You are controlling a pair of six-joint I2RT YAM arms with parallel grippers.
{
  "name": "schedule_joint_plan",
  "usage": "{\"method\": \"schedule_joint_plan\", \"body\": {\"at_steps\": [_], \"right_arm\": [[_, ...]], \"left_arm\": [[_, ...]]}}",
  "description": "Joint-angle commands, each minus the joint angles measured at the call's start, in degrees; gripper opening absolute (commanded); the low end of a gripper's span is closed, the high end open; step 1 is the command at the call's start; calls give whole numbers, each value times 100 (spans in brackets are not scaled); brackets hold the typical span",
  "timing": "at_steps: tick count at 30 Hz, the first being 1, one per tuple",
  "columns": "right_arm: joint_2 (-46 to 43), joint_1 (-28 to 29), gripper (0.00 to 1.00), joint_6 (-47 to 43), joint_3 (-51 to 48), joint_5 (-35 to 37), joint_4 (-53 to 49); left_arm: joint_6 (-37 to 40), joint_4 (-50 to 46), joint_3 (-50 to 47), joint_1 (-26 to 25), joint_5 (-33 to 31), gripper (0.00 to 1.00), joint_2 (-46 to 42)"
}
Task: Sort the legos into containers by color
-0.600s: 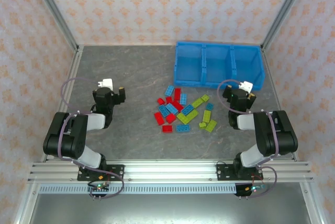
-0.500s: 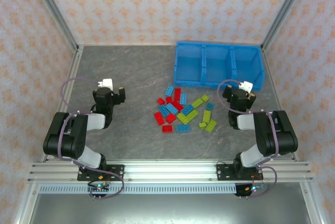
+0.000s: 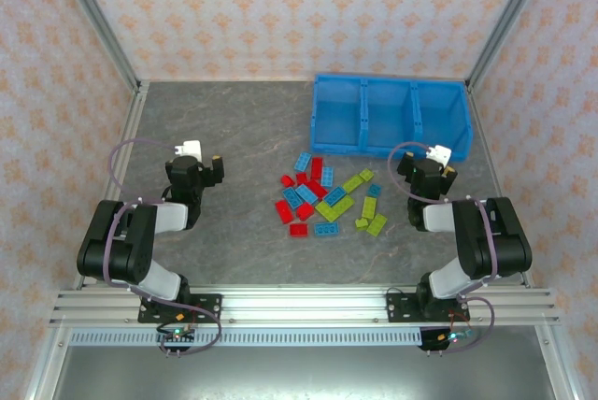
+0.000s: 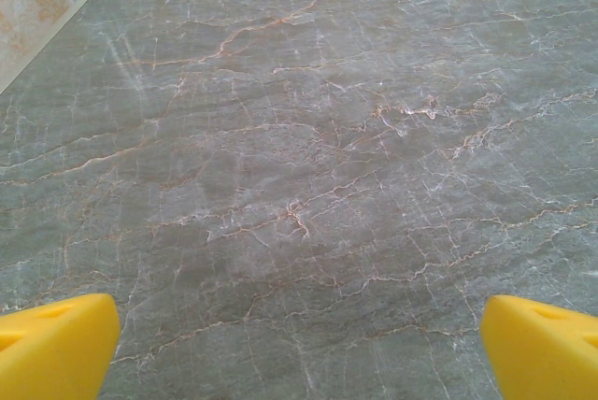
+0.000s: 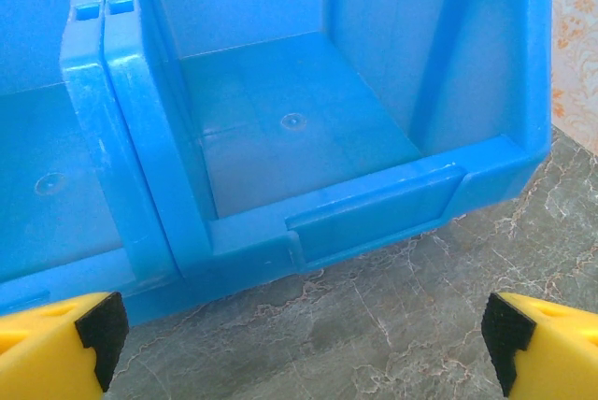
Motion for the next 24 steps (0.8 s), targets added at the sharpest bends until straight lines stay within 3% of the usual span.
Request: {"method": "schedule_joint_plan", "body": {"at_steps": [1, 5, 10, 13, 18, 21, 24], "right_arm": [[-452, 33, 99, -129, 133, -71, -399], [-1841, 80, 99, 968, 1325, 428, -3814], [-2889, 154, 99, 2460, 2313, -602, -6651], [-3073, 214, 99, 2966, 2654, -1465, -7623], [-2769, 556, 99, 3280, 2986, -2819, -8648], [-2381, 1087, 99, 3246, 3058, -3048, -8998], [-2005, 1591, 99, 3181, 3189, -2673, -9227]], "left_arm": [[105, 94, 38, -34, -25, 100, -152], [26, -753, 33, -164, -331, 100, -1117], [-737, -2928, 494, -506, -463, 100, -2973], [-1171, -4214, 1086, -797, 114, 100, -3652], [-1046, -6021, 2240, -1409, 1304, 100, -3970], [-383, -6946, 2882, -1974, 1933, 100, -3798], [462, -7723, 3377, -2532, 2377, 100, -3530]]}}
